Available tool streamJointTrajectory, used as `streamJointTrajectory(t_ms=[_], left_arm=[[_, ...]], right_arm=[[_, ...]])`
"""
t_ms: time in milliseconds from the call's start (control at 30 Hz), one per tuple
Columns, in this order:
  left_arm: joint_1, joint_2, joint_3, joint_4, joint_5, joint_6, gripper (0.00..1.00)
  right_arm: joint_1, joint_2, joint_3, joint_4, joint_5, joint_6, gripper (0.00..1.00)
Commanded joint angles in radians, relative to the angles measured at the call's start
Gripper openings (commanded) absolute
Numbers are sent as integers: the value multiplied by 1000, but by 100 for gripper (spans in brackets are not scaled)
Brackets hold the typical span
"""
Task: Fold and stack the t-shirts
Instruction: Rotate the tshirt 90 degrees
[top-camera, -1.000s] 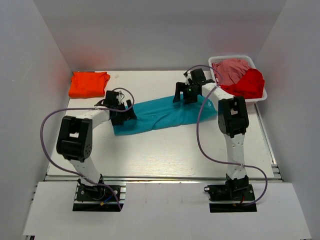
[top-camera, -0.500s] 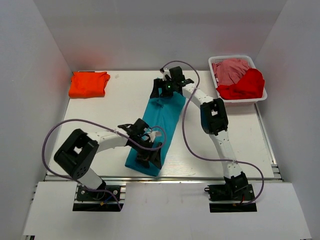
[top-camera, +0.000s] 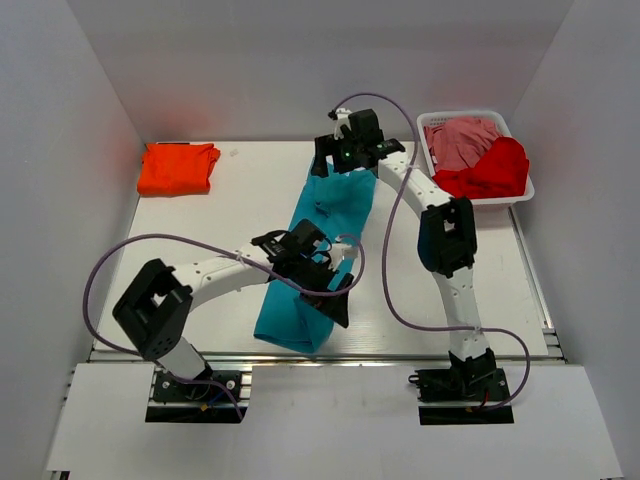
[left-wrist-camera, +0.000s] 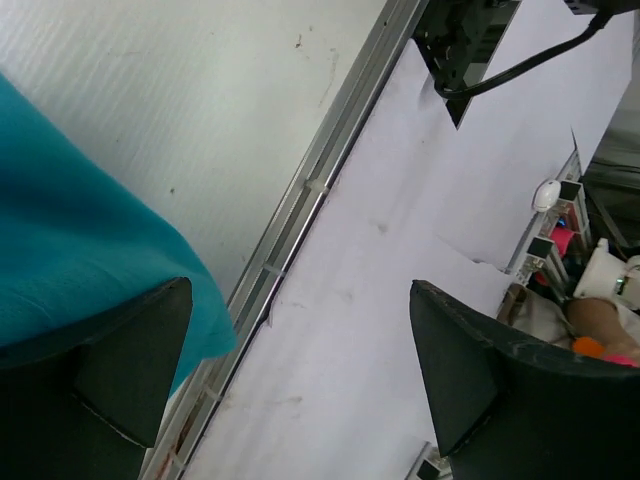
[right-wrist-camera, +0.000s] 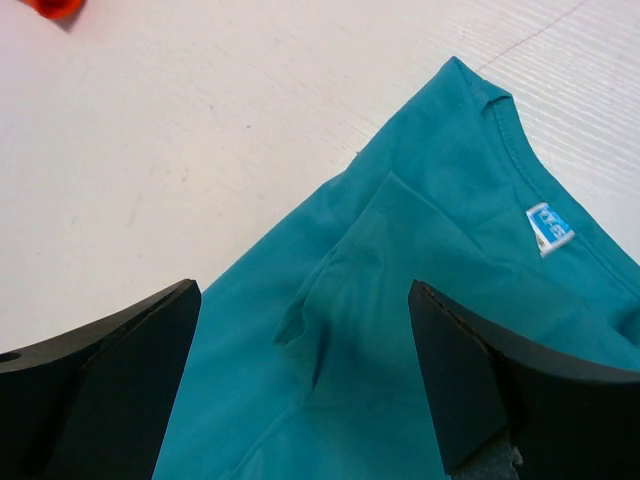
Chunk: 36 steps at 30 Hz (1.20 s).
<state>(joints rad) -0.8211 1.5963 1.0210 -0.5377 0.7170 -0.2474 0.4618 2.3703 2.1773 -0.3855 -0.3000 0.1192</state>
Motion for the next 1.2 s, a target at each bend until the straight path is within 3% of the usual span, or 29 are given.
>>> streamJointTrajectory(t_ms=[0,300,500,600,700,867,1167], left_arm=[[-3,-99,7,-16,-37,24,100],[-3,-190,-110,-51,-212,-81,100],[-3,-200,-110,-93,-257,-118,100],[-3,-220,-110,-129,-310,-144,100],[-3,-231,-110,-194,-382,-179,100],[-3,-253,-73,-218,-458,-199,100],[19,-318,-142,-248,-789,-283,100]], right_arm=[[12,-118,-59,-23,39,-23,90],[26,-180,-171,-76,118,-10,90],[31,-187,-172,-82,122,-41,90],[37,-192,-180,-95,201,-32,90],[38,-213,-220,-95,278,-10,90],[40,-253,-347,-61,266,25,90],[58,-183,-418,-64,257,59,90]])
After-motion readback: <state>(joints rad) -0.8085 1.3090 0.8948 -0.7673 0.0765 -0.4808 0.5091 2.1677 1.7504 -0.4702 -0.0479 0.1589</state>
